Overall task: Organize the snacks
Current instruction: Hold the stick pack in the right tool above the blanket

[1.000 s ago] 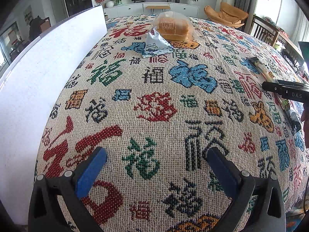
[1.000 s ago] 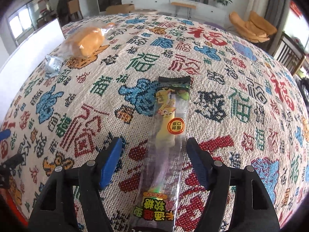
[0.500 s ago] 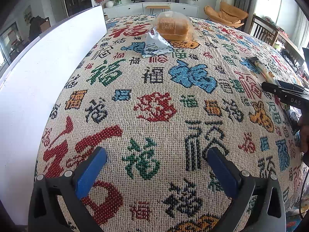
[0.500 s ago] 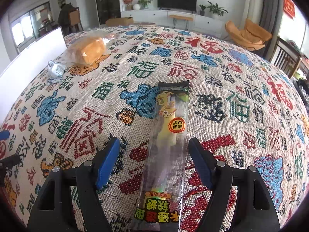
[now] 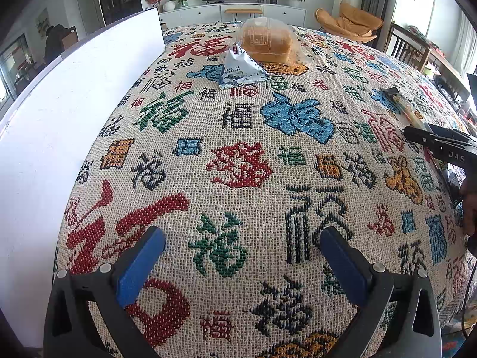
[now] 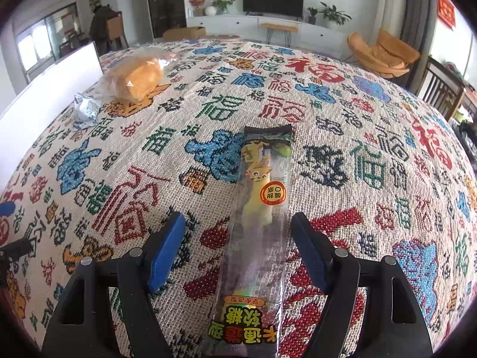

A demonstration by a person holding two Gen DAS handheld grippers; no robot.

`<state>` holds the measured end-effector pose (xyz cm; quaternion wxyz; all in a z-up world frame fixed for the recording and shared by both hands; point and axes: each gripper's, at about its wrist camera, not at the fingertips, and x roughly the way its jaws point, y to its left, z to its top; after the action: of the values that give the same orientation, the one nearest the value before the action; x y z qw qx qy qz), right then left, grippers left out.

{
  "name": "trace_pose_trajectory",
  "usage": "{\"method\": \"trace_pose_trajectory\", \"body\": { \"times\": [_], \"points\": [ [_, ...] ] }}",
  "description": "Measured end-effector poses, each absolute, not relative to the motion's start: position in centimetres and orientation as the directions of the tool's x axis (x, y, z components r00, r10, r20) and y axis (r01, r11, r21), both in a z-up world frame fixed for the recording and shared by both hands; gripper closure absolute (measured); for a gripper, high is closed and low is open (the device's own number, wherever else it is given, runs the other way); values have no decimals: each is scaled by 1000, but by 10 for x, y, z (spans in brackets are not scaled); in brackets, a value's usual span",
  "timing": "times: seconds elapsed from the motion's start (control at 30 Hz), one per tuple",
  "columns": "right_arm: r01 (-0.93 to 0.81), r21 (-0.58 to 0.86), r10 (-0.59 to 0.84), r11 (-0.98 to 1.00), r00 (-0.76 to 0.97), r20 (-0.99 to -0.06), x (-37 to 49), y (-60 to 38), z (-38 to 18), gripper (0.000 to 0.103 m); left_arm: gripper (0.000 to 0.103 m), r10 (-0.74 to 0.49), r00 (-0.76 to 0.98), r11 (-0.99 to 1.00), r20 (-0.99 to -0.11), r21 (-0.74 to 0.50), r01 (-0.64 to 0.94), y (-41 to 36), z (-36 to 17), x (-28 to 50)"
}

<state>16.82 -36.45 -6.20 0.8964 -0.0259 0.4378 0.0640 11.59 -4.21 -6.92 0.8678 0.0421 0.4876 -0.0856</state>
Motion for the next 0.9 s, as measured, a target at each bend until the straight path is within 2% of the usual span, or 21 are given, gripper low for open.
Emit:
{"method": "trace_pose_trajectory", "body": {
  "times": [0.7,0.8,0.9],
  "points": [
    [-136,10,91,991,609,-788,168,-364,-62,27,0,-115,501,981,-858,-19,192,-42,-69,115],
    [-136,11,92,991,609,-788,168,-365,-62,27,0,-168,493,978,-854,-80,194,-36,-64,111],
    [-135,10,91,991,609,-788,168,-364,-62,27,0,-268,469,960,-842,-194,201,-26,-59,122]
  ]
}}
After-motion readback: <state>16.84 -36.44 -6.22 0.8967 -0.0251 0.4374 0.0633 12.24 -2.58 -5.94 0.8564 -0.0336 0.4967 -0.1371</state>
